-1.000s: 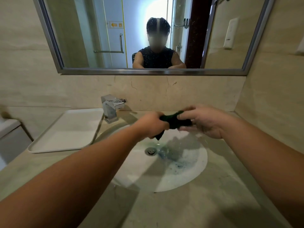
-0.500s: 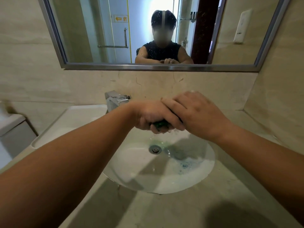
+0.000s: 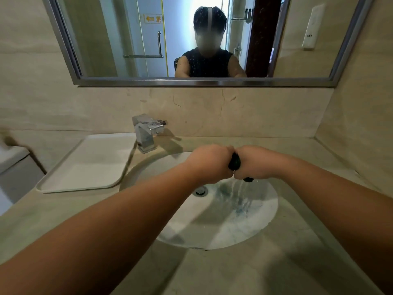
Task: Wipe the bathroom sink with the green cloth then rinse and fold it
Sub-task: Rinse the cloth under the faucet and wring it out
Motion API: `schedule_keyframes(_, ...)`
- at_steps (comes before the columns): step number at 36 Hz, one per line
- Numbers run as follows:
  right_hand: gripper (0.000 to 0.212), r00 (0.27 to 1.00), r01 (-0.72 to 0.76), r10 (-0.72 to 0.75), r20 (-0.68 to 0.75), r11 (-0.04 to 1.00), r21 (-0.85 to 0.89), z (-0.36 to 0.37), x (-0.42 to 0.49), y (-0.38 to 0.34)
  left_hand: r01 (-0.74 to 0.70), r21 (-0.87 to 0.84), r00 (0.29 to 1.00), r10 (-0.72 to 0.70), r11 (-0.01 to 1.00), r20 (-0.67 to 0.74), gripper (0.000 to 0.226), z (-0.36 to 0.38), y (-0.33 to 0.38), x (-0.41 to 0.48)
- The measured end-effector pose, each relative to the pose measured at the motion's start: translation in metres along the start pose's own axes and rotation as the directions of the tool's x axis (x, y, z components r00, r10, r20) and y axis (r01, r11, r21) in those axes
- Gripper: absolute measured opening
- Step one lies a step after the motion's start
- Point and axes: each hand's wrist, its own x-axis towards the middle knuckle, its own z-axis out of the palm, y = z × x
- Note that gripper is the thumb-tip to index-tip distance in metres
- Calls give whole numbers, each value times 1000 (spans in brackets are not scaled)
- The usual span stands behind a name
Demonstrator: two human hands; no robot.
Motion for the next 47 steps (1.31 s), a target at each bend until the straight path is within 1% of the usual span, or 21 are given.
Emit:
schedule_keyframes(6,15,989,-101,40,143,888,448,-4,1,1,-154,149,966,181,977,-186,37,11,-9,-6)
schedule_keyframes(8,24,988,-125,57,142,835,536,-6,2,-1,-134,119,968,156,984,-197,38,5,-15,-6)
schedule_keyframes(10,35,994,-103,44,103,717,690,-11,4,-2,-45,-34,979,37,998,-201,30,-5,-25,-6)
schedule_keyframes(12,38,999,-26,36,9,514,857,-18,-1,-7,88,-320,981,-138,943,-136,22,-16,-36,-5)
schedule_keyframes(13,41,997,42,36,-64,431,902,-21,-3,-9,155,-507,974,-216,848,-64,21,-21,-42,-5)
schedule_keyframes(14,46,985,137,35,-169,436,890,-22,-6,-12,215,-681,962,-270,700,27,22,-25,-48,-5)
schedule_keyframes(17,59,858,398,-87,-506,735,549,-21,-16,-21,327,-912,924,-285,249,254,26,-39,-61,-6)
schedule_keyframes(19,70,776,488,-270,-570,829,272,-17,-20,-23,385,-923,911,-169,17,377,20,-49,-68,-8)
schedule_keyframes(21,85,693,450,-442,-570,882,-138,-10,-17,-20,449,-886,893,24,-117,450,15,-57,-74,-11)
schedule_keyframes(23,95,578,329,-579,-575,810,-485,-6,-12,-15,509,-847,854,212,-152,475,19,-62,-77,-14)
schedule_keyframes(25,90,432,255,-698,-571,702,-665,-6,-10,-15,571,-812,787,362,-122,499,23,-63,-76,-15)
schedule_keyframes(28,69,235,277,-812,-533,582,-764,-8,-7,-21,652,-757,665,511,-41,545,18,-65,-70,-15)
schedule_keyframes(30,53,184,344,-836,-517,548,-763,-7,-5,-25,673,-740,616,545,11,569,14,-65,-69,-16)
schedule_keyframes(31,45,194,352,-833,-518,552,-756,-7,-4,-27,675,-737,606,537,42,586,10,-66,-68,-17)
schedule_keyframes(32,37,223,336,-823,-523,568,-751,-7,-4,-28,669,-739,607,514,81,606,5,-66,-66,-18)
schedule_keyframes(34,24,330,294,-788,-520,609,-737,-7,-3,-29,606,-763,659,395,223,639,21,-62,-59,-20)
schedule_keyframes(36,19,479,271,-726,-494,657,-703,-5,-1,-28,516,-762,741,242,391,626,38,-54,-48,-21)
schedule_keyframes(38,21,674,191,-604,-425,699,-689,-1,-2,-32,444,-741,827,88,505,555,39,-44,-38,-21)
schedule_keyframes(40,20,810,72,-439,-389,733,-677,3,-1,-36,408,-682,874,-43,608,484,37,-37,-29,-19)
schedule_keyframes(43,19,882,10,-291,-370,797,-604,9,1,-43,293,-300,919,-181,908,349,34,-30,-17,-16)
schedule_keyframes(47,23,937,2,-184,-297,853,-522,16,5,-44,105,6,980,-105,994,170,28,-16,-20,-16)
